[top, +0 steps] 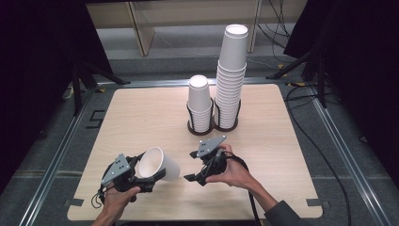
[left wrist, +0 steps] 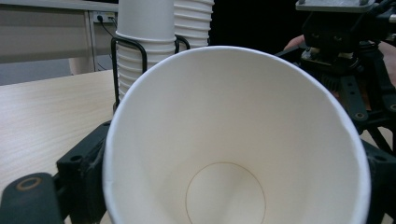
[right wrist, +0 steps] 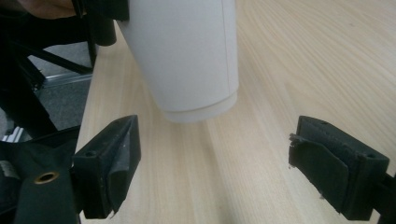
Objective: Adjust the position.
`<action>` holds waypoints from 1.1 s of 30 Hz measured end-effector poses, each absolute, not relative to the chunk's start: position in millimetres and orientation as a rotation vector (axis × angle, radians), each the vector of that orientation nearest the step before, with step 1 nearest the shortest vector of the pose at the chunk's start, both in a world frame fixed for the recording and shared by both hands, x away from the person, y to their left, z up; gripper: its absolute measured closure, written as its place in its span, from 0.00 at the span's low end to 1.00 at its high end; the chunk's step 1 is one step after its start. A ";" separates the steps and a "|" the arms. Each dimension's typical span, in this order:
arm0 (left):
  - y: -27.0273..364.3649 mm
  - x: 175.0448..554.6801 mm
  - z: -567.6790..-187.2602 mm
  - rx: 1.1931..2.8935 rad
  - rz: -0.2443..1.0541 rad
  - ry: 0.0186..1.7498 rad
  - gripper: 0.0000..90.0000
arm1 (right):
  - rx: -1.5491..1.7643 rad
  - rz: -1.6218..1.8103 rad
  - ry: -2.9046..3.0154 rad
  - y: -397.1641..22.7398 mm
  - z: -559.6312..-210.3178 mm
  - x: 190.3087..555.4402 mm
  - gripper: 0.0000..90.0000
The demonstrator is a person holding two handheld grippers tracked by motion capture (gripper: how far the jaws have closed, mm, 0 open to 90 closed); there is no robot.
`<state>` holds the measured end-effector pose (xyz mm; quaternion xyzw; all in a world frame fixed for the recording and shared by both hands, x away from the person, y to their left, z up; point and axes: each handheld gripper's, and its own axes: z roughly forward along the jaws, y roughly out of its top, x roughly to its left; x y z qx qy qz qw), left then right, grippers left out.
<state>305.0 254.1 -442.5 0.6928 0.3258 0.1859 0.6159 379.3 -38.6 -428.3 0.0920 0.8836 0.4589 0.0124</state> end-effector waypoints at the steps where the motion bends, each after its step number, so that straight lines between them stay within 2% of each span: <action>1: 254.5 306.0 -442.6 1.594 0.436 0.756 0.11 | 0.314 1.438 2.750 -39.9 -429.2 378.6 0.18; 24: 269.7 323.6 -437.0 1.563 0.518 0.841 0.11 | 0.451 1.395 2.667 -66.4 -434.2 371.7 0.19; 33: 272.0 334.0 -434.1 1.599 0.549 0.875 0.11 | 0.476 1.376 2.653 -73.8 -436.1 369.1 0.19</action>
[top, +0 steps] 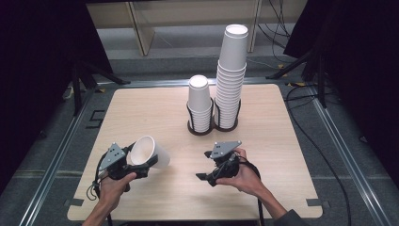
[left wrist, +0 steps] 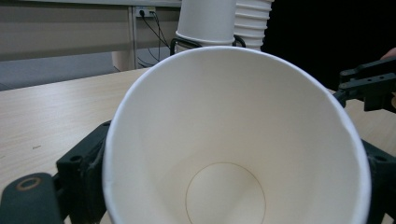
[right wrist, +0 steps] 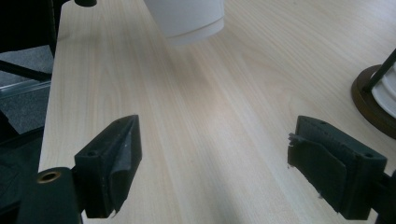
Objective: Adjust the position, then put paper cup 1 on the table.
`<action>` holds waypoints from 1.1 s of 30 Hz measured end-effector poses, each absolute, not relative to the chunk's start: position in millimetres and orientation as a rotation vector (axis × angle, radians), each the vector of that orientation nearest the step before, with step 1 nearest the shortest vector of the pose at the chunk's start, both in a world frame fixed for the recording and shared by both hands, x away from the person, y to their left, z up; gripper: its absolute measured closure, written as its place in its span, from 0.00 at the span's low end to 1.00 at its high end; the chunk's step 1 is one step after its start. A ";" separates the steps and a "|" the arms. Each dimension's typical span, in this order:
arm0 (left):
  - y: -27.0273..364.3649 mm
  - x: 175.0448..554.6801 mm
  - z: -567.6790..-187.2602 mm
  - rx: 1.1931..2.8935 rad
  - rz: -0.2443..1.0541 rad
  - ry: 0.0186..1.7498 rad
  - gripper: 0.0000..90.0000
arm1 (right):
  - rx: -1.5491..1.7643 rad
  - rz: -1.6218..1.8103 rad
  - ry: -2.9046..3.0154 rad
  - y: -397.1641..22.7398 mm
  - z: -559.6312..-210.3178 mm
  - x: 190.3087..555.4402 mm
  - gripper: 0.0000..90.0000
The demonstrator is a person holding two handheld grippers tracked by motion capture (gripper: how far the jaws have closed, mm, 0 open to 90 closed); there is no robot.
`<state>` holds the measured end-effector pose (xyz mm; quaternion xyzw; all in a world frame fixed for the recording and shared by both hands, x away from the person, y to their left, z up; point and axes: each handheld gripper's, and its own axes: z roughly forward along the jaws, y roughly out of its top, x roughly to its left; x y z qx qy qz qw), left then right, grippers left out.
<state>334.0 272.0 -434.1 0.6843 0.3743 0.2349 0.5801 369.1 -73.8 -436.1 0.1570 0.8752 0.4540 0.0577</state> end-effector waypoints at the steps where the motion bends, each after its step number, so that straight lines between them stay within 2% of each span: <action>1: 272.0 335.3 -434.0 1.600 0.549 0.879 0.11 | 0.480 1.376 2.650 -74.6 -436.0 368.6 0.19; 33: 278.3 383.8 -431.1 1.655 0.637 0.957 0.11 | 0.561 1.313 2.628 -99.8 -443.0 362.3 0.19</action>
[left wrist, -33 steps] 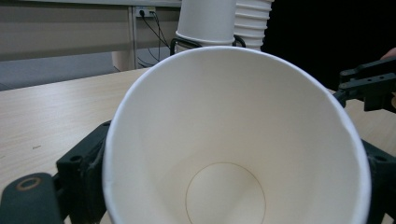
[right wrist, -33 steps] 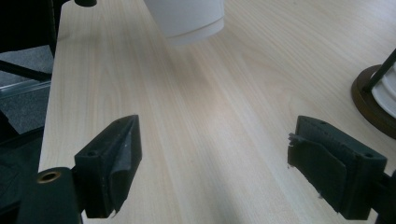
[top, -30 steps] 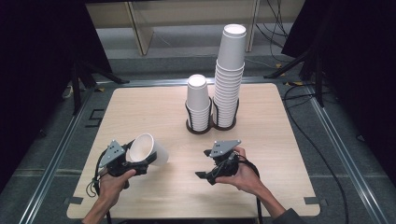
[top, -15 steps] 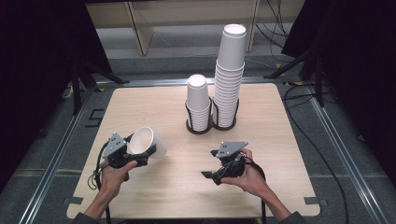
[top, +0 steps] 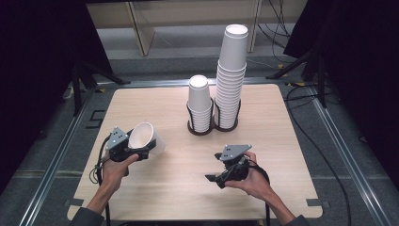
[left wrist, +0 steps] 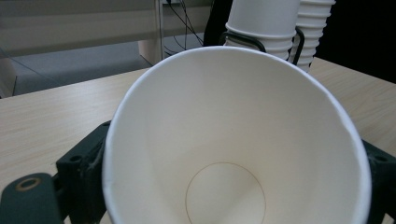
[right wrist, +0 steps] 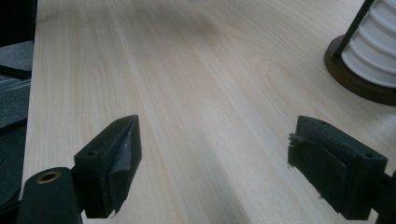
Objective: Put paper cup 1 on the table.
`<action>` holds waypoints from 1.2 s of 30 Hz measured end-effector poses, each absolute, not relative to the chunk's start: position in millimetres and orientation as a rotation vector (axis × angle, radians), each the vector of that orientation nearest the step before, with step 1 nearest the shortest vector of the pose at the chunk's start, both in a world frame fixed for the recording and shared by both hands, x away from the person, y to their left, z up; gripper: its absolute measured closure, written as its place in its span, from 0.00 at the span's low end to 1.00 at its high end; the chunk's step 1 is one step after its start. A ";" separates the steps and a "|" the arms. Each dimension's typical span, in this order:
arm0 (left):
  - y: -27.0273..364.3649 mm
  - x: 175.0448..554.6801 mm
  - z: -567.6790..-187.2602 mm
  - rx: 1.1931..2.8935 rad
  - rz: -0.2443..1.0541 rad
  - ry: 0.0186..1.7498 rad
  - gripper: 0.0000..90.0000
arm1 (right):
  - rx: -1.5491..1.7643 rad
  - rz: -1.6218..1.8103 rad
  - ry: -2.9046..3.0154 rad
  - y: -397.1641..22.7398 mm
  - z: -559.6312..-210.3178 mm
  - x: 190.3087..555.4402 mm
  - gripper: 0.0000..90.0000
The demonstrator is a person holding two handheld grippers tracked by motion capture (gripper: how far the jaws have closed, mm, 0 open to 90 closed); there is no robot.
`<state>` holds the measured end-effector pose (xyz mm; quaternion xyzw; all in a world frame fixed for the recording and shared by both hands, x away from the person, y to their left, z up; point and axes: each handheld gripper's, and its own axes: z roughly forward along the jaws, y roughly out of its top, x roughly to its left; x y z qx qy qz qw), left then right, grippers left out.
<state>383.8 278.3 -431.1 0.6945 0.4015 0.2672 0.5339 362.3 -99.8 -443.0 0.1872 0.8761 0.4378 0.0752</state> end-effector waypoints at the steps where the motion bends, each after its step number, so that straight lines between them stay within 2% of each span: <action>1: 278.2 385.3 -431.4 1.657 0.637 0.960 0.11 | 0.562 1.314 2.625 -100.2 -443.1 362.2 0.19; 15: 278.1 414.7 -434.1 1.687 0.667 0.977 0.11 | 0.569 1.302 2.625 -105.2 -445.8 361.8 0.19; 36: 294.5 450.9 -441.7 1.747 0.769 1.117 0.11 | 0.562 1.291 2.644 -105.4 -448.0 359.7 0.19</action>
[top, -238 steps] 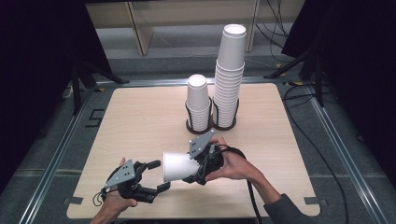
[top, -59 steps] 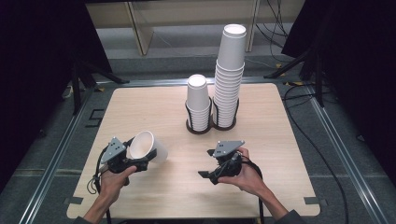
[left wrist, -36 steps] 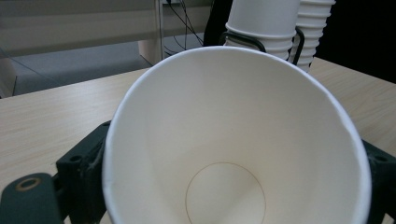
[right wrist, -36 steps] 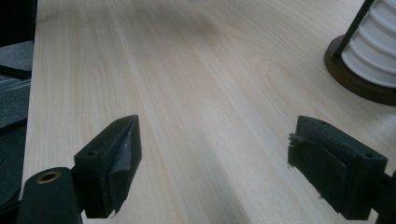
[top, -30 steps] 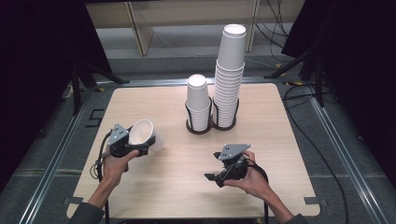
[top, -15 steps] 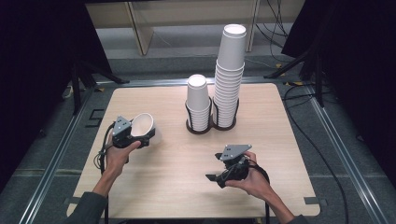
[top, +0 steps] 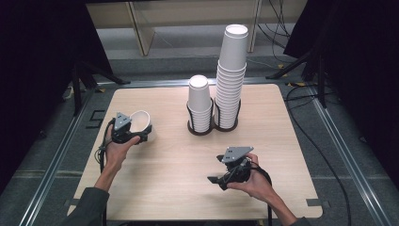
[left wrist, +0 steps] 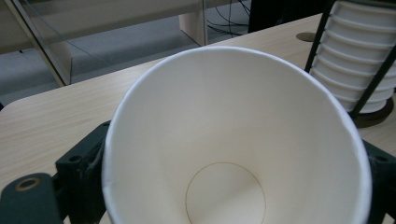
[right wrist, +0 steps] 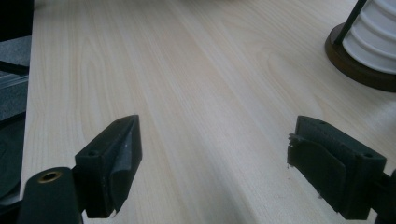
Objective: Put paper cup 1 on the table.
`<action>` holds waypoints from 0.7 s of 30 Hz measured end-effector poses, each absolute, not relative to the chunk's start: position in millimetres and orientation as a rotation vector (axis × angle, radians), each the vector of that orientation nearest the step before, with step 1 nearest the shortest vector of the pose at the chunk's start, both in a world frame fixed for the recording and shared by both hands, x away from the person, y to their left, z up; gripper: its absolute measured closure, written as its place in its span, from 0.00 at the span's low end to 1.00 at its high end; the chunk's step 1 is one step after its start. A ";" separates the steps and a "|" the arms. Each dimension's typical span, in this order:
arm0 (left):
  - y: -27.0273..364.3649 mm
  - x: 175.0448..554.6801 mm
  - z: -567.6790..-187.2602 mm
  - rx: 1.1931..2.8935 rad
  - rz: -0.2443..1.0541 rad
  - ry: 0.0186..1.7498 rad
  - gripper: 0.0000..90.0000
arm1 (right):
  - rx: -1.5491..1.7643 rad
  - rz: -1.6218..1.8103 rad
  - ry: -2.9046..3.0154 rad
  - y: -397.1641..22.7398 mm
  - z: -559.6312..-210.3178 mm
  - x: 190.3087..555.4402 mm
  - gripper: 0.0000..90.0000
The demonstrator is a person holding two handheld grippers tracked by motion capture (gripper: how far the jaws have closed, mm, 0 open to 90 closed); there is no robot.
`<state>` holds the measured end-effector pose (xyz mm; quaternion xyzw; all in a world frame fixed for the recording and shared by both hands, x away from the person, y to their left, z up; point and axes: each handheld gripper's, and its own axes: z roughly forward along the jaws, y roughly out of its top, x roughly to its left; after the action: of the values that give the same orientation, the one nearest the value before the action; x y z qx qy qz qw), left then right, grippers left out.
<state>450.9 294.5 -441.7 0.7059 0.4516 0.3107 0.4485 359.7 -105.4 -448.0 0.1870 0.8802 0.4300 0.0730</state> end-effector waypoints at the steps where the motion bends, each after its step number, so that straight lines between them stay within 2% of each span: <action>1: 295.0 453.0 -442.1 1.749 0.774 1.125 0.11 | 0.560 1.293 2.645 -105.3 -448.1 359.7 0.19; 21: 287.0 482.6 -453.9 1.764 0.811 1.158 0.10 | 0.569 1.296 2.645 -106.9 -449.2 359.8 0.20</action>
<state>482.6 287.0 -453.9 0.7058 0.4633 0.3245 0.4264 359.8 -106.9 -449.2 0.1891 0.8794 0.4311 0.0709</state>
